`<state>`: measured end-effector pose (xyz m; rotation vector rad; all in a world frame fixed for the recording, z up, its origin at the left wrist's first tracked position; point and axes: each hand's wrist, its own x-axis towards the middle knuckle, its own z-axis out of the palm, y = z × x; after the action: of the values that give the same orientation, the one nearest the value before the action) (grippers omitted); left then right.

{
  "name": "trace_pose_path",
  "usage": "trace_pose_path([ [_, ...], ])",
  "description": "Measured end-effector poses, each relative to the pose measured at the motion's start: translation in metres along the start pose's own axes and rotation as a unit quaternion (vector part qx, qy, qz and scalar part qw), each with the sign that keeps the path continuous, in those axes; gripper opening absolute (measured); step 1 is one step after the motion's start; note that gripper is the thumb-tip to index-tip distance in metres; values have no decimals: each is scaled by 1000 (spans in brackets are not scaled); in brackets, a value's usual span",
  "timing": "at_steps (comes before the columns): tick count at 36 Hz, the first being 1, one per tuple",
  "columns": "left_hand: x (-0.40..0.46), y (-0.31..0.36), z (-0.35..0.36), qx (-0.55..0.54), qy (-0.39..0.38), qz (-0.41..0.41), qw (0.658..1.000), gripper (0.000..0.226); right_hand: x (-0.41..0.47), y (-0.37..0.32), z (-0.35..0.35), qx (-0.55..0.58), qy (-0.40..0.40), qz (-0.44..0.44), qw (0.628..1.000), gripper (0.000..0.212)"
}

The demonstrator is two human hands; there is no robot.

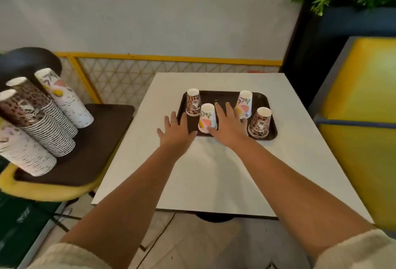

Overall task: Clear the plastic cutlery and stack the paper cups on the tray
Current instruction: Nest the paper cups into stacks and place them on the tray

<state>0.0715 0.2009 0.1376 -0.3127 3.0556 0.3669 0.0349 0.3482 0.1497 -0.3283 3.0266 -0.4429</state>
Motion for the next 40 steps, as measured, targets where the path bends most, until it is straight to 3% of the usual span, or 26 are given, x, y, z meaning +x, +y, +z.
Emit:
trace_pose_path([
  [11, 20, -74, -11, 0, 42, -33, 999, 68, 38, -77, 30, 11, 7, -70, 997, 77],
  [22, 26, -150, -19, -42, 153, -103, 982, 67, 78, -138, 60, 54, -21, -175, 983, 74],
  [29, 24, -211, -9, -57, 229, -68, 969, 66, 84, -194, 94, 75, -13, -223, 972, 71],
  [35, 14, -279, -10, -84, 325, -24, 942, 51, 86, -255, 131, 107, -4, -260, 960, 69],
  [40, 7, -338, -18, -77, 452, -28, 888, 57, 86, -309, 160, 151, 11, -306, 940, 64],
])
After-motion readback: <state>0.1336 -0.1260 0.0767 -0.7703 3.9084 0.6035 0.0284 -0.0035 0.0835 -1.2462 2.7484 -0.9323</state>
